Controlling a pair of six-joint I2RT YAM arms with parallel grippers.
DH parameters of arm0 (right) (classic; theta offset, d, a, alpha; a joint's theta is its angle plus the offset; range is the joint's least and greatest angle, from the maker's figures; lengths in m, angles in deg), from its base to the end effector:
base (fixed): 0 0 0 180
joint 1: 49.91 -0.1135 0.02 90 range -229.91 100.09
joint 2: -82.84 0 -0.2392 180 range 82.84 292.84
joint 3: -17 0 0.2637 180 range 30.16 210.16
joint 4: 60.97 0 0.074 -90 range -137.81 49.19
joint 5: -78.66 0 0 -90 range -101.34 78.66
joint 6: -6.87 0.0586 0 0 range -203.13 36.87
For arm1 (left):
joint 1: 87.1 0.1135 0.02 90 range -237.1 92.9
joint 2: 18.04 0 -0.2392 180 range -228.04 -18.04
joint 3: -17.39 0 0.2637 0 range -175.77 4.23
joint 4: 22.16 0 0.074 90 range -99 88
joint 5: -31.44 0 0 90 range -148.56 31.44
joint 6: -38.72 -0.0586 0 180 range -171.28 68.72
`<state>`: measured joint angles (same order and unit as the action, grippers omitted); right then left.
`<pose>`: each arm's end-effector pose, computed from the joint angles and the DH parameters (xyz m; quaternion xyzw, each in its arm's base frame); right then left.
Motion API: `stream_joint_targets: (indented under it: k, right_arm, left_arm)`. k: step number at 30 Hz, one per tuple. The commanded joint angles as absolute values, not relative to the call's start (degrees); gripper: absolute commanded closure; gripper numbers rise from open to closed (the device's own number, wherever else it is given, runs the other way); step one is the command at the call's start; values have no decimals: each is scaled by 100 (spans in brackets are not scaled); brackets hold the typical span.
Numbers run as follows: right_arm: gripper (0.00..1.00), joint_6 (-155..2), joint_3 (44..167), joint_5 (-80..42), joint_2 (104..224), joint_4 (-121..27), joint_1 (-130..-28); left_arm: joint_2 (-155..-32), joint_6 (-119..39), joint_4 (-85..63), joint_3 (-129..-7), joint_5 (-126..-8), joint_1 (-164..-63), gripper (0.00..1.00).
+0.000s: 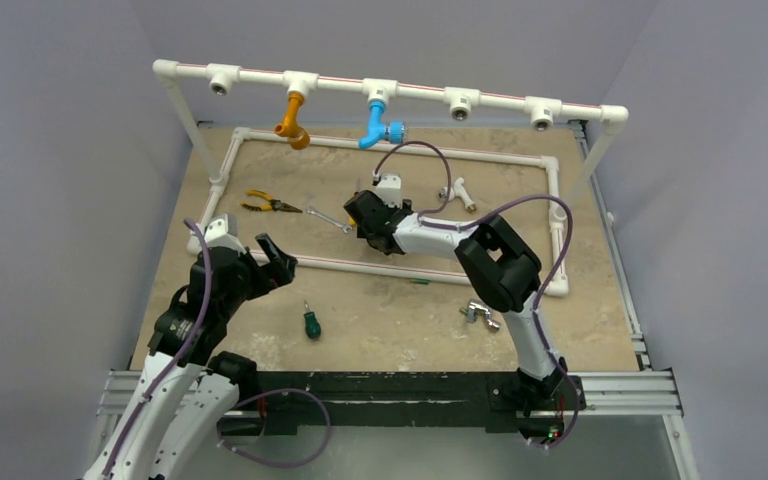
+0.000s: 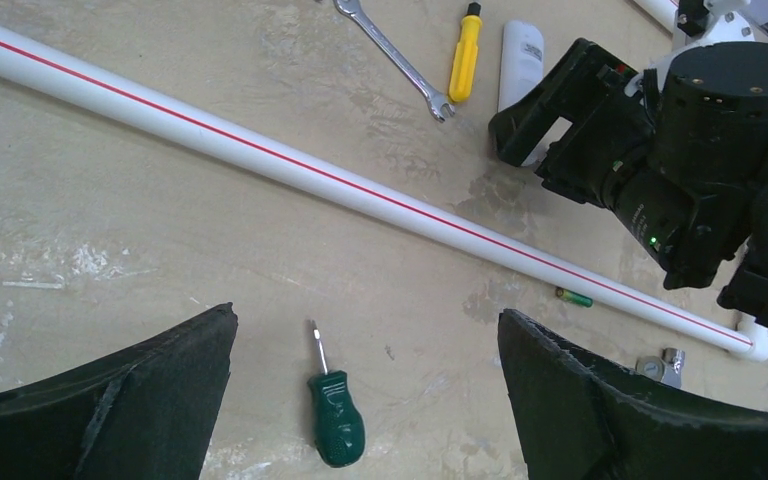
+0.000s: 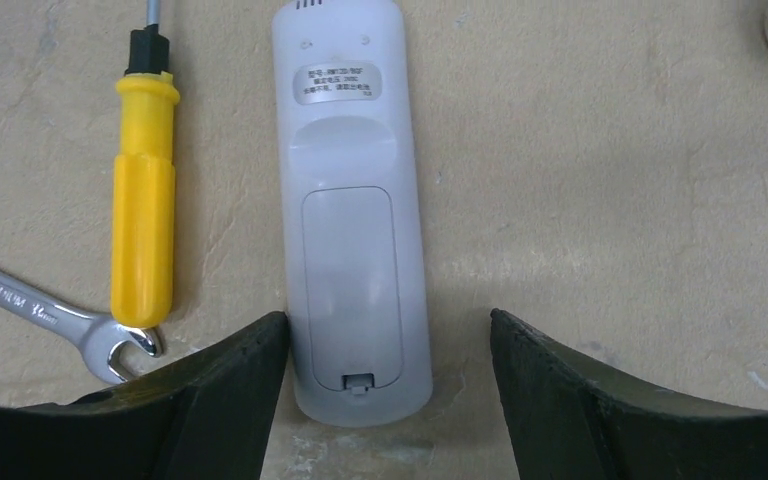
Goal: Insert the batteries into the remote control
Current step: Pick up the remote control from the center of the board.
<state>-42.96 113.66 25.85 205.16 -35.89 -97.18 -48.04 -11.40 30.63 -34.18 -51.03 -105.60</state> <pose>0.3395 0.3153 0.1080 0.0516 0.8976 0.0030 0.4377 0.1646 -0.0470 0.2616 -0.1929 0.8484 -0.1889 0.4554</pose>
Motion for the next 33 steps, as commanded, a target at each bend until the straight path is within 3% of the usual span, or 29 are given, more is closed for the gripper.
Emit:
stream_joint_targets:
  k: [1,6,12,15,28,33]
  right_arm:
    - [30,-4364,11827,2783,20834,-2878,-9886]
    - [47,-4207,11867,2607,20989,-2665,-9909]
    - [88,-4286,11058,2475,20499,-3220,-9913]
    - [99,-4639,10571,2639,20102,-3579,-9913]
    - [100,-6561,8147,1334,17653,-5761,-9913]
    - [100,-6979,7926,815,16927,-5674,-9913]
  left_arm:
    - [-4799,-990,2824,-3392,-5289,-10573,0]
    - [-4830,-918,2809,-3347,-5379,-10567,0]
    - [-4740,-895,2855,-3330,-5325,-10566,0]
    - [-4823,-817,2811,-3354,-5467,-10564,0]
    - [-5027,-186,1873,-3150,-6791,-10572,0]
    - [-4898,333,1312,-2810,-7193,-10572,0]
